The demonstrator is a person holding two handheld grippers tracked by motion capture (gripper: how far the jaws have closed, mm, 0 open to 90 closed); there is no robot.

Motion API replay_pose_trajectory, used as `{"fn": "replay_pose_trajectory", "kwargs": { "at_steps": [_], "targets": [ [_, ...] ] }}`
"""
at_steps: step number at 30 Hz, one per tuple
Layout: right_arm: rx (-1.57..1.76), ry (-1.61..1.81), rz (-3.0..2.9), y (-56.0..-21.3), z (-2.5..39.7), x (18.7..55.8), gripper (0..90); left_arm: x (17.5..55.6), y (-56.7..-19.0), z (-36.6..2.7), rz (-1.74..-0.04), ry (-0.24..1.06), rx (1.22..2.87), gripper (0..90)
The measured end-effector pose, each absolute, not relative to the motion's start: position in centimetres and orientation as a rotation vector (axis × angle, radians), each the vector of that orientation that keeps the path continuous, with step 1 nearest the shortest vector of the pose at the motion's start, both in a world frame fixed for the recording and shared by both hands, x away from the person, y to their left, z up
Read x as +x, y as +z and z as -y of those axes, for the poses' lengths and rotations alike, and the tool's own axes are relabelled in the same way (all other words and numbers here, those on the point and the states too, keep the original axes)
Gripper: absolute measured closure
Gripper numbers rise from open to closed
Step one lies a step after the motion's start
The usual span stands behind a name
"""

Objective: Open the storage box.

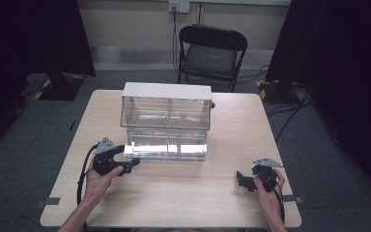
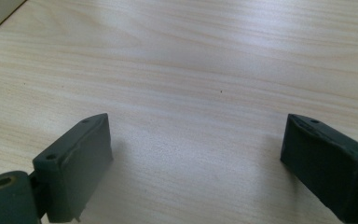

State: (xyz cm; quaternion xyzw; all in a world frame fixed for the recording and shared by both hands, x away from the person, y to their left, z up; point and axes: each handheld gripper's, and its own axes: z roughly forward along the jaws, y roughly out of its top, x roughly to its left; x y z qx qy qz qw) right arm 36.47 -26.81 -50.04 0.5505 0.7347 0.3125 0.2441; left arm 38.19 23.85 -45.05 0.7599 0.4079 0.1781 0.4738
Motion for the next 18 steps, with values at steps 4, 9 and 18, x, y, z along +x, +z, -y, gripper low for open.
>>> {"fn": "replay_pose_trajectory", "kwargs": {
  "at_steps": [4, 9, 18],
  "targets": [
    [1.503, 0.852, -2.008, -50.04, 26.81, 36.48, 7.9, 38.24, -44.72, -23.82, -0.995, 0.436, 1.844, 15.7],
    [1.502, 0.854, -2.008, -50.04, 26.81, 36.49, 7.8, 38.45, -44.59, -23.87, -1.002, 0.434, 1.850, 15.7],
    [1.504, 0.852, -2.008, -50.04, 26.80, 36.50, 7.7, 38.83, -44.59, -23.62, -1.011, 0.434, 1.855, 15.6]
  ]
}}
